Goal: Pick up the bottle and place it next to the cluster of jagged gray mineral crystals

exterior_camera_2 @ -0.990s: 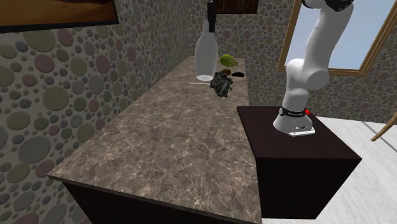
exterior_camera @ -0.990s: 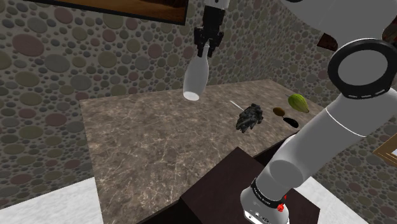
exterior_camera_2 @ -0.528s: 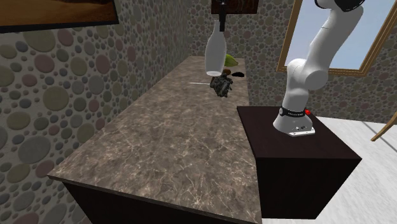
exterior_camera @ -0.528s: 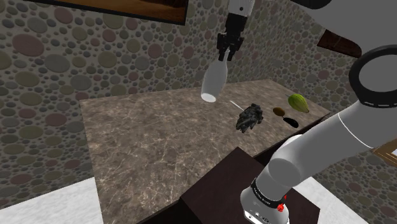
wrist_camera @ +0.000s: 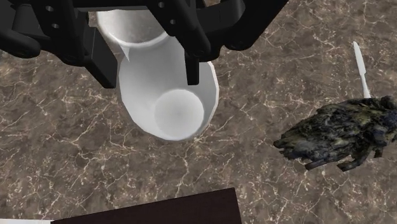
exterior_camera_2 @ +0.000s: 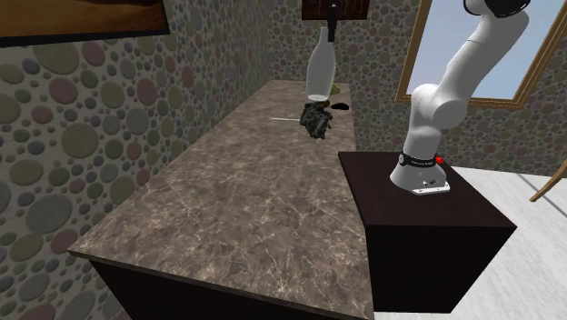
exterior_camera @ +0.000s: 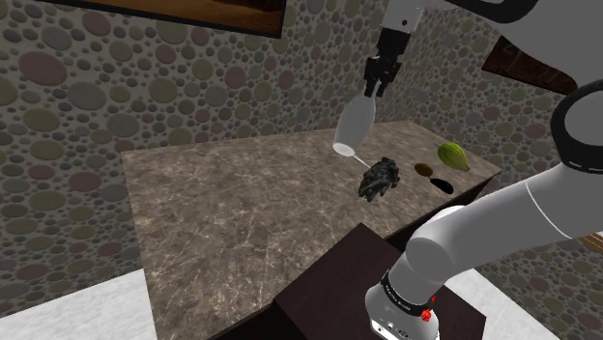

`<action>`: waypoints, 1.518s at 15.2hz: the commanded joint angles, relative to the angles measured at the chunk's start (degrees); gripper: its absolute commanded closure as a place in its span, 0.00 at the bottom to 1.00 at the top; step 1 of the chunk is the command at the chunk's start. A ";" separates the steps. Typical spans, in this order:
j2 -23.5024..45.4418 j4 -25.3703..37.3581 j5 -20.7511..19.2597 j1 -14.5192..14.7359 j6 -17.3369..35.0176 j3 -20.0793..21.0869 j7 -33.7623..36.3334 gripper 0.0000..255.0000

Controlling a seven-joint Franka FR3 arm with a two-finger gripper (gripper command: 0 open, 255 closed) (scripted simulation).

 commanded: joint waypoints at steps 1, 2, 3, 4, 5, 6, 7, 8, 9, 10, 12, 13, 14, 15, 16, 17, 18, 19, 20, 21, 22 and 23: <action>-0.95 -0.67 -1.13 -0.91 -0.13 -2.08 -3.00 1.00; -1.35 -0.86 -1.67 -1.33 -0.24 -3.05 -4.37 1.00; -1.69 -1.00 -2.22 -1.74 -0.35 -4.04 -5.75 1.00; -1.97 -1.07 -2.78 -2.13 -0.45 -5.05 -7.14 1.00; -2.19 -1.08 -3.34 -2.52 -0.54 -6.08 -8.55 1.00; -2.35 -1.02 -3.89 -2.91 -0.62 -7.11 -9.96 1.00; -2.44 -0.91 -4.43 -3.30 -0.69 -8.15 -11.40 1.00; -2.48 -0.73 -4.97 -3.67 -0.75 -9.23 -12.84 1.00; -2.45 -0.49 -5.49 -4.02 -0.80 -10.31 -14.29 1.00; -2.37 -0.19 -6.00 -4.36 -0.84 -11.43 -15.76 1.00; -1.99 0.60 -6.96 -5.01 -0.87 -13.70 -18.75 1.00; -1.70 1.08 -7.39 -5.32 -0.87 -14.86 -20.27 1.00; -1.35 1.63 -7.80 -5.61 -0.86 -16.06 -21.81 1.00; -0.92 2.25 -8.17 -5.90 -0.84 -17.27 -23.37 1.00; -0.42 2.92 -8.50 -6.16 -0.80 -18.52 -24.96 1.00; 0.16 3.66 -8.77 -6.41 -0.75 -19.79 -26.57 1.00; 0.81 4.47 -9.00 -6.63 -0.69 -21.11 -28.20 1.00; 1.54 5.34 -9.17 -6.84 -0.62 -22.46 -29.86 1.00; 2.36 6.28 -9.27 -7.05 -0.54 -23.85 -31.56 1.00; 3.27 7.29 -9.29 -7.22 -0.45 -25.30 -33.29 1.00; 4.28 8.37 -9.23 -7.37 -0.35 -26.80 -35.06 1.00; 5.39 9.52 -9.07 -7.53 -0.25 -28.36 -36.89 1.00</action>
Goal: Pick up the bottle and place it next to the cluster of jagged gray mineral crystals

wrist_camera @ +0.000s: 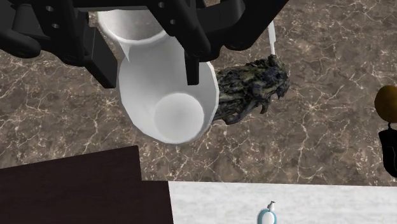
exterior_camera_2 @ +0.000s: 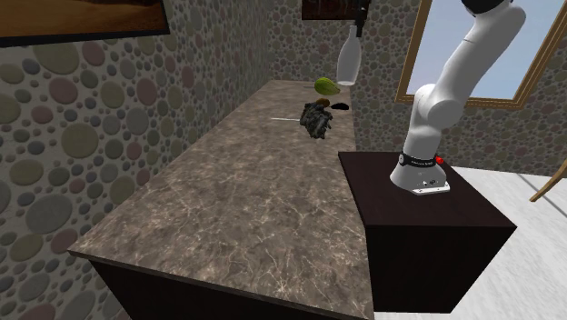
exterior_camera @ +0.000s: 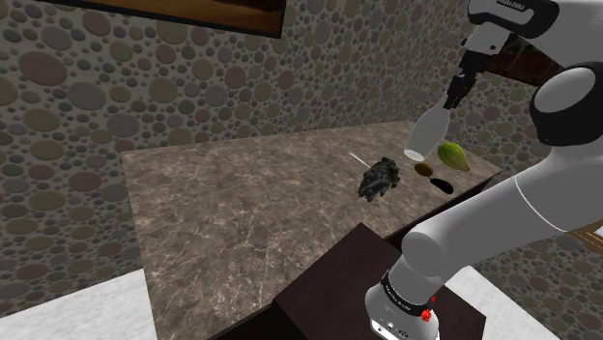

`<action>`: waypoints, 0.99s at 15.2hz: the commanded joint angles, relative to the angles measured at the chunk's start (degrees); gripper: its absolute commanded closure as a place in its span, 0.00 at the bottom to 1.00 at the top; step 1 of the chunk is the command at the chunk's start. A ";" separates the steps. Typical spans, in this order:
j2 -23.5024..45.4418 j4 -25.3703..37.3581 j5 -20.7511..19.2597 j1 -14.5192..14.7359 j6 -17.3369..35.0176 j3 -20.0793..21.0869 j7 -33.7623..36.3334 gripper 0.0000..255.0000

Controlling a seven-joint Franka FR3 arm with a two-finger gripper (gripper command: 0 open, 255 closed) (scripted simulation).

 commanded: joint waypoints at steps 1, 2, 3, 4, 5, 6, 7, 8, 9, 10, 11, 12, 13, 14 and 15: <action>2.76 2.68 0.47 -0.38 0.41 -3.84 -4.56 1.00; 2.30 1.51 0.25 -0.47 1.19 -3.71 -4.32 1.00; 1.87 0.36 0.04 -0.55 1.96 -3.60 -4.09 1.00; 1.46 -0.77 -0.16 -0.64 2.72 -3.51 -3.88 1.00; 1.07 -1.88 -0.36 -0.72 3.48 -3.43 -3.67 1.00; 0.70 -2.97 -0.54 -0.81 4.24 -3.36 -3.47 1.00; 0.34 -4.03 -0.72 -0.89 5.00 -3.31 -3.29 1.00; 0.01 -5.08 -0.89 -0.98 5.75 -3.27 -3.11 1.00; -0.31 -6.12 -1.06 -1.07 6.50 -3.24 -2.94 1.00; -0.61 -7.13 -1.22 -1.15 7.25 -3.23 -2.78 1.00; -0.89 -8.13 -1.38 -1.23 7.99 -3.22 -2.63 1.00; -1.15 -9.11 -1.53 -1.32 8.74 -3.22 -2.48 1.00; -1.40 -10.08 -1.67 -1.40 9.48 -3.24 -2.34 1.00; -1.63 -11.03 -1.82 -1.48 10.23 -3.26 -2.21 1.00; -1.85 -11.96 -1.96 -1.56 10.97 -3.29 -2.09 1.00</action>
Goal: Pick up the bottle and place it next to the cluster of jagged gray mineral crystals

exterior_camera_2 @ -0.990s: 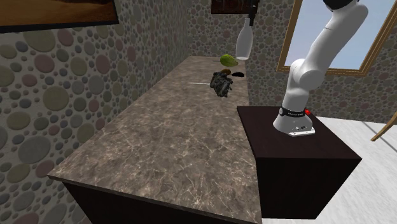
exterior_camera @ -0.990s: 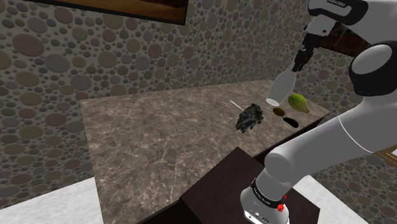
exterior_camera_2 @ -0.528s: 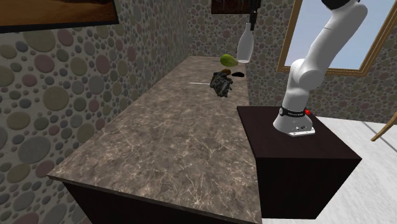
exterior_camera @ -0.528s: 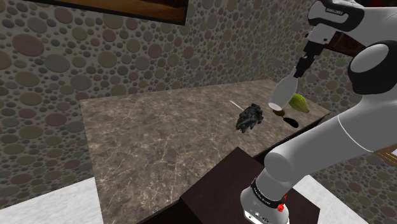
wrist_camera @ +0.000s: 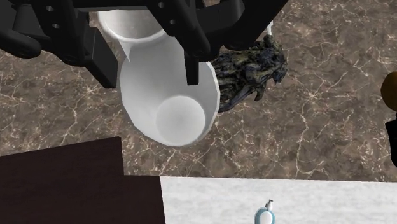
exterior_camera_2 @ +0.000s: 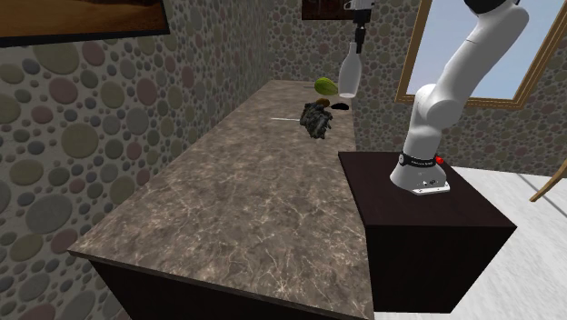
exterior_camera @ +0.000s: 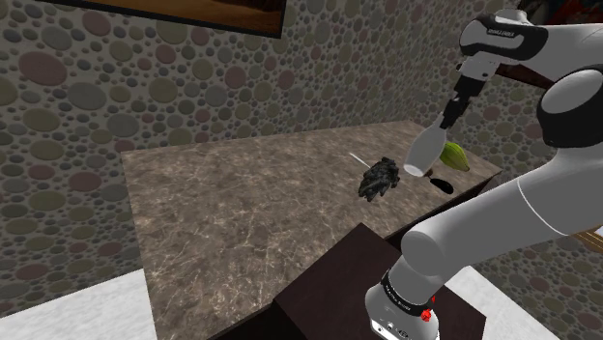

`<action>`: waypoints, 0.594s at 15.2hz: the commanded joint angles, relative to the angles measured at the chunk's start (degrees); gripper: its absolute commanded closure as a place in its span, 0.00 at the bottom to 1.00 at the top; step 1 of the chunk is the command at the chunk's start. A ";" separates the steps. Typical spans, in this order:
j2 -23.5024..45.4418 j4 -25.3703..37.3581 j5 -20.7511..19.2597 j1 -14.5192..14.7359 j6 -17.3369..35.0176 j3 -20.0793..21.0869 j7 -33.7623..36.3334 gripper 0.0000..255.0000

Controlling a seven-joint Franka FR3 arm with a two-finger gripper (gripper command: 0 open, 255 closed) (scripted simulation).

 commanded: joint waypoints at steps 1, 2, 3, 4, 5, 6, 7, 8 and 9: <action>-0.48 -1.92 -0.29 -0.16 1.55 -0.05 0.27 1.00; -0.67 -2.83 -0.42 -0.24 2.29 -0.10 0.39 1.00; -0.83 -3.72 -0.55 -0.31 3.03 -0.16 0.49 1.00; -0.99 -4.60 -0.67 -0.39 3.78 -0.22 0.59 1.00; -1.13 -5.47 -0.79 -0.46 4.52 -0.30 0.69 1.00; -1.25 -6.32 -0.90 -0.52 5.26 -0.39 0.77 1.00; -1.36 -7.16 -1.02 -0.59 6.01 -0.48 0.86 1.00; -1.46 -7.99 -1.13 -0.65 6.75 -0.58 0.94 1.00; -1.54 -8.81 -1.23 -0.71 7.50 -0.69 1.01 1.00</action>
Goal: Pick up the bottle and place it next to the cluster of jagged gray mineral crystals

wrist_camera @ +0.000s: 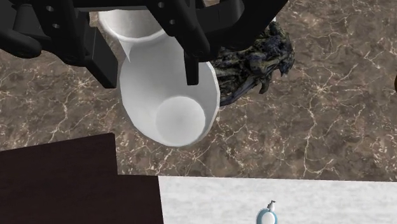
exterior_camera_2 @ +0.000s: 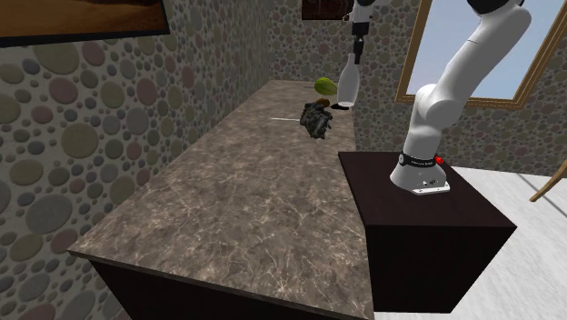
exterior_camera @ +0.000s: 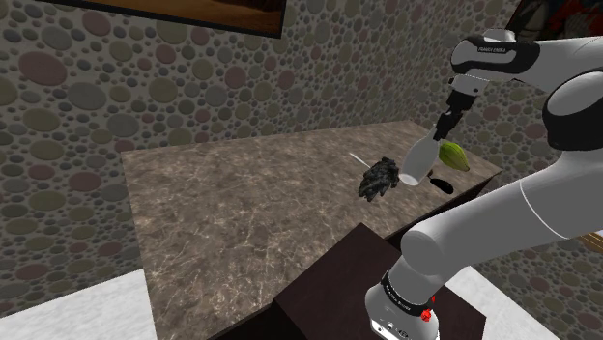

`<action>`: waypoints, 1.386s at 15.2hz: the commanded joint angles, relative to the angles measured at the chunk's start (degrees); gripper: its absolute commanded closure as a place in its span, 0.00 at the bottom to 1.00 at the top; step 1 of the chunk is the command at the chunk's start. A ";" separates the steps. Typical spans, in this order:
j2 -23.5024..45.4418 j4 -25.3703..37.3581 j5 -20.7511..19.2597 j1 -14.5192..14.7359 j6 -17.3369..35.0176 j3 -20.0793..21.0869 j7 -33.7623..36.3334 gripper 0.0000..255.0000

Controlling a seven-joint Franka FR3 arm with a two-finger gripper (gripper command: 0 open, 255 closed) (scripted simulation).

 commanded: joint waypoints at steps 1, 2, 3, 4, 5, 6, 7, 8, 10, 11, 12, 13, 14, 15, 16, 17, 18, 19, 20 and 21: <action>-0.19 -1.69 -0.20 -0.10 1.56 -0.14 0.25 1.00; -0.24 -2.48 -0.30 -0.15 2.31 -0.26 0.32 1.00; -0.27 -3.26 -0.39 -0.20 3.06 -0.39 0.37 1.00; -0.29 -4.02 -0.49 -0.25 3.82 -0.53 0.43 1.00; -0.30 -4.78 -0.58 -0.29 4.57 -0.67 0.47 1.00; -0.29 -5.52 -0.66 -0.34 5.33 -0.82 0.52 1.00; -0.26 -6.26 -0.74 -0.37 6.09 -0.98 0.55 1.00; -0.22 -6.98 -0.82 -0.41 6.86 -1.15 0.59 1.00; -0.10 -8.39 -0.96 -0.47 8.40 -1.50 0.64 1.00; -0.01 -9.08 -1.03 -0.49 9.17 -1.68 0.65 1.00; 0.09 -9.75 -1.09 -0.51 9.95 -1.87 0.67 1.00; 0.21 -10.42 -1.14 -0.52 10.73 -2.07 0.67 1.00; 0.35 -11.07 -1.19 -0.54 11.52 -2.27 0.67 1.00; 0.50 -11.72 -1.23 -0.54 12.31 -2.48 0.66 1.00; 0.66 -12.35 -1.27 -0.54 13.10 -2.70 0.65 1.00; 0.85 -12.97 -1.30 -0.54 13.90 -2.92 0.64 1.00; 1.05 -13.58 -1.32 -0.53 14.70 -3.15 0.61 1.00; 1.27 -14.18 -1.33 -0.51 15.51 -3.38 0.58 1.00; 1.50 -14.77 -1.34 -0.49 16.32 -3.62 0.55 1.00; 1.76 -15.35 -1.34 -0.46 17.13 -3.87 0.50 1.00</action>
